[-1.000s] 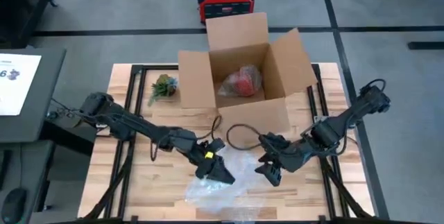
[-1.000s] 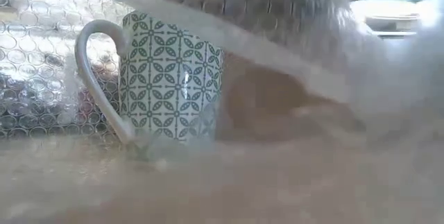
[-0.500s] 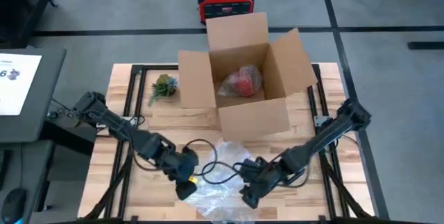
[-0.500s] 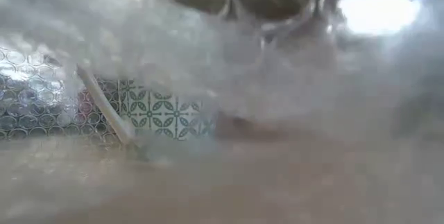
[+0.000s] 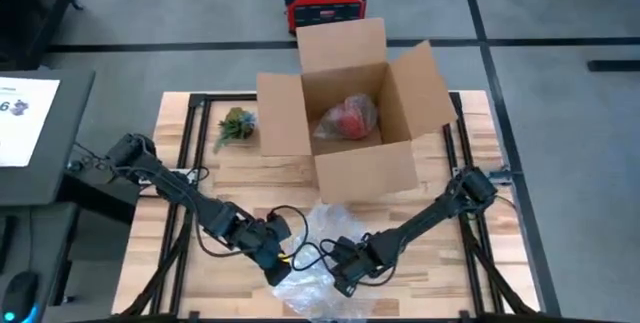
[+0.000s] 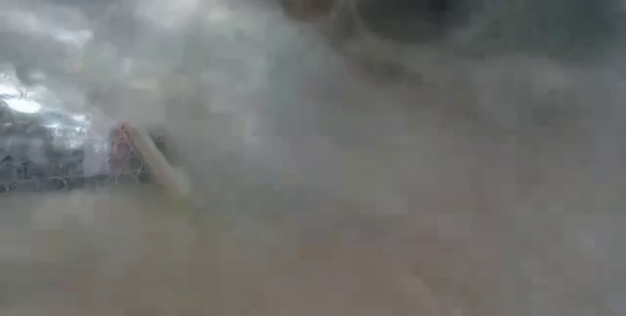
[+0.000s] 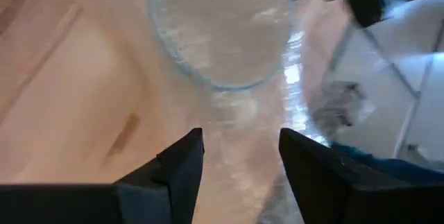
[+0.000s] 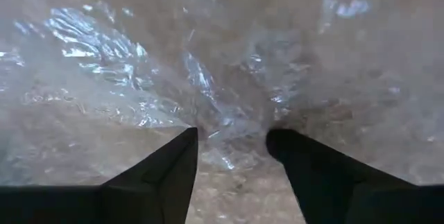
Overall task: Wrap mug
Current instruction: Wrap the white mug with bubble wrap
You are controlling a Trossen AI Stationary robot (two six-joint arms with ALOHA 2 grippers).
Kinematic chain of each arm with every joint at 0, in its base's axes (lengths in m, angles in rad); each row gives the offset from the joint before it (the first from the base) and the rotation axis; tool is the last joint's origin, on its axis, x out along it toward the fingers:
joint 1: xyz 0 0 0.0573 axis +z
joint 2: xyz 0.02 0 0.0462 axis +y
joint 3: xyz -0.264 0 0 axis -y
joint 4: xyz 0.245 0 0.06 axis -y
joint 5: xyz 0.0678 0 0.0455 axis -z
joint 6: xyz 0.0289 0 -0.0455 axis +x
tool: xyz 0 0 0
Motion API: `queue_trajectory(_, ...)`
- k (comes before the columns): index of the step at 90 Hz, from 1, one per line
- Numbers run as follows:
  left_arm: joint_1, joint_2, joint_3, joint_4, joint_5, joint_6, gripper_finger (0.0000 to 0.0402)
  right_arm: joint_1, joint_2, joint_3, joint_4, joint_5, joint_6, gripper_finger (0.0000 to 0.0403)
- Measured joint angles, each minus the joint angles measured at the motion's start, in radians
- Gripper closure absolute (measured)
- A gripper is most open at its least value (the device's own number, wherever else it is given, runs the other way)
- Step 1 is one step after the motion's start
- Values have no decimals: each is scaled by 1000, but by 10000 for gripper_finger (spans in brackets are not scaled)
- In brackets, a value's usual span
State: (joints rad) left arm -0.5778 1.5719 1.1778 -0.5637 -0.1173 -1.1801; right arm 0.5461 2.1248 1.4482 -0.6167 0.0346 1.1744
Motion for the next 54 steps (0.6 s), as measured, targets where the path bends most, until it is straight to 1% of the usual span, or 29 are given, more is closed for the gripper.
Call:
queue_trajectory(8,-3,0,0,0,0,-2,230,-8,3,1,-37,-1,-37,225)
queue_trajectory(21,-6,-1,0,-4,0,-17,230,-34,-5,0,-143,-16,-168,241)
queue_trajectory(39,-6,-2,0,-5,0,-37,230,-73,-16,-3,-267,-18,-349,253)
queue_trajectory(54,-6,-2,0,-4,-3,-47,230,-84,-56,-9,-324,-1,-435,260)
